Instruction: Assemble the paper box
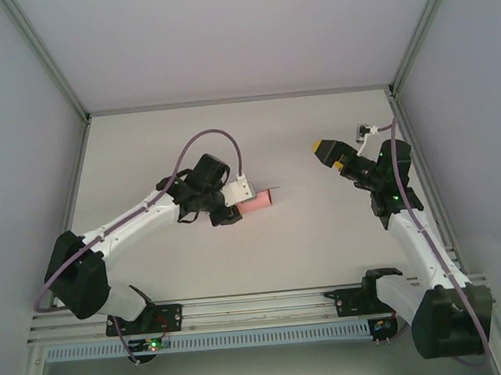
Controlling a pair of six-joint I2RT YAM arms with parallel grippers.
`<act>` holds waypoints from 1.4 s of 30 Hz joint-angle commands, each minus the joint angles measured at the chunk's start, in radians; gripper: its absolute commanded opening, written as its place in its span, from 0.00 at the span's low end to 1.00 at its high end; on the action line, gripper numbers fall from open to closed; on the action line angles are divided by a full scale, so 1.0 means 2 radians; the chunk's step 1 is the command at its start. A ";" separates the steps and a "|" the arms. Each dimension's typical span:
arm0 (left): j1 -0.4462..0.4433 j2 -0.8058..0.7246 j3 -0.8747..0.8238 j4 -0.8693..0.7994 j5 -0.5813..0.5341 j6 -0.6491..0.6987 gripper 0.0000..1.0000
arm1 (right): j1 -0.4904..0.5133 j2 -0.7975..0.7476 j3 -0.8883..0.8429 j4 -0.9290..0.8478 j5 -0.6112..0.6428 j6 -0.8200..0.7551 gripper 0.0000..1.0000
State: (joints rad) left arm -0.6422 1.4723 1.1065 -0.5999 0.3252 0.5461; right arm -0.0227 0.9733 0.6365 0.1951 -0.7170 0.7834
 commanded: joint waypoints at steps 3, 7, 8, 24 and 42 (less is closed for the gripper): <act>0.024 0.040 0.047 -0.091 0.090 0.030 0.40 | 0.013 -0.013 -0.002 0.021 -0.010 -0.073 0.98; 0.040 0.083 0.075 -0.125 0.107 0.060 0.40 | 0.076 -0.038 0.008 -0.034 0.009 -0.190 0.98; 0.041 0.093 0.081 -0.132 0.104 0.063 0.40 | 0.096 -0.041 0.017 -0.068 0.025 -0.224 0.98; 0.041 0.205 0.164 -0.195 0.118 0.081 0.41 | 0.222 0.086 0.079 -0.215 0.073 -0.396 0.77; 0.044 0.235 0.192 -0.213 0.125 0.092 0.42 | 0.225 0.161 0.100 -0.242 0.127 -0.453 0.46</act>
State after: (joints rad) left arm -0.5621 1.8938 1.4918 -0.9852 0.5770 0.7044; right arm 0.4171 1.2808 0.8009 -0.2810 -0.4747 -0.0940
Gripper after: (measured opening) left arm 0.422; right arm 0.480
